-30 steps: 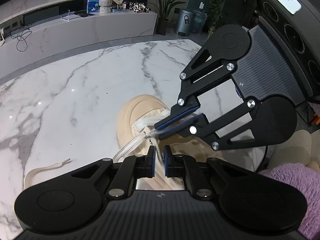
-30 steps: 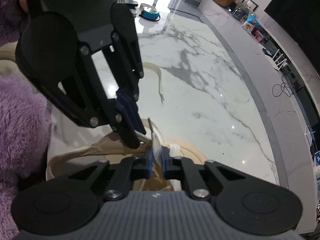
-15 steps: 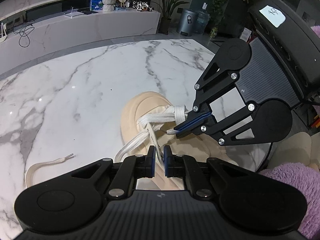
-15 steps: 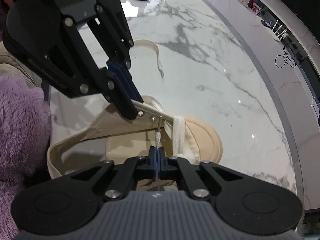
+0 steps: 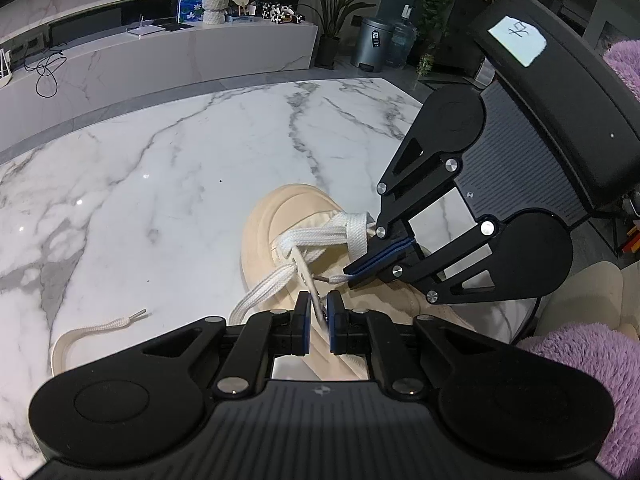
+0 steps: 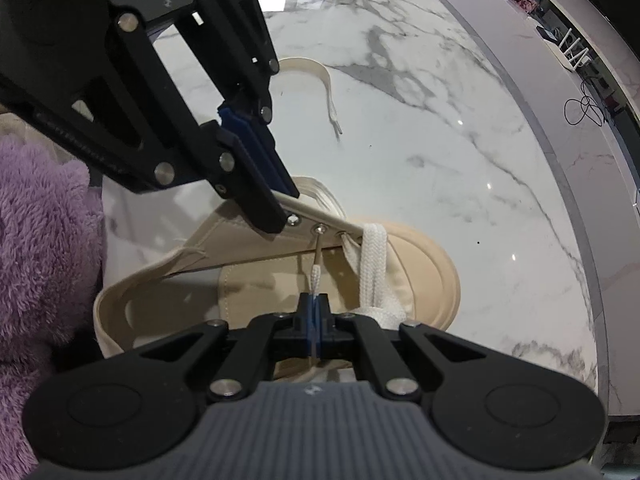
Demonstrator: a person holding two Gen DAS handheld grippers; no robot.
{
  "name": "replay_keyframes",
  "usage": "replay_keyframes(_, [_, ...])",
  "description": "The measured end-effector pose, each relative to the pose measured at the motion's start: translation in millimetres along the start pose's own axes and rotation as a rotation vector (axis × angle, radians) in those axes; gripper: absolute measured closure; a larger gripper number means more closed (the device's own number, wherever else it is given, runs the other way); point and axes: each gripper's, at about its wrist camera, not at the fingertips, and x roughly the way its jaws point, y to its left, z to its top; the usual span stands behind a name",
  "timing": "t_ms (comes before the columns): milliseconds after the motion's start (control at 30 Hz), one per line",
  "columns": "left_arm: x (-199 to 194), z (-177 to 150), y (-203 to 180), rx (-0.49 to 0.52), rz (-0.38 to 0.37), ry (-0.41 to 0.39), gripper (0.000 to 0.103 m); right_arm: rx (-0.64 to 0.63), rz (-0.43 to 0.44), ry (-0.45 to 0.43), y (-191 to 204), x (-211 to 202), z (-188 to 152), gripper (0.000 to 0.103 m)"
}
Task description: Lace up shoes with both hands
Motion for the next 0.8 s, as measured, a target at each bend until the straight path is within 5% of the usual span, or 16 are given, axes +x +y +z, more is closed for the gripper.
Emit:
replay_keyframes(567, [-17, 5, -10, 0.077, -0.036, -0.053, 0.097, 0.008, -0.029, -0.021, -2, -8, 1, 0.101])
replay_keyframes(800, [-23, 7, -7, 0.19, 0.025, -0.032, 0.096, 0.043, -0.046, -0.067, -6, -20, -2, 0.101])
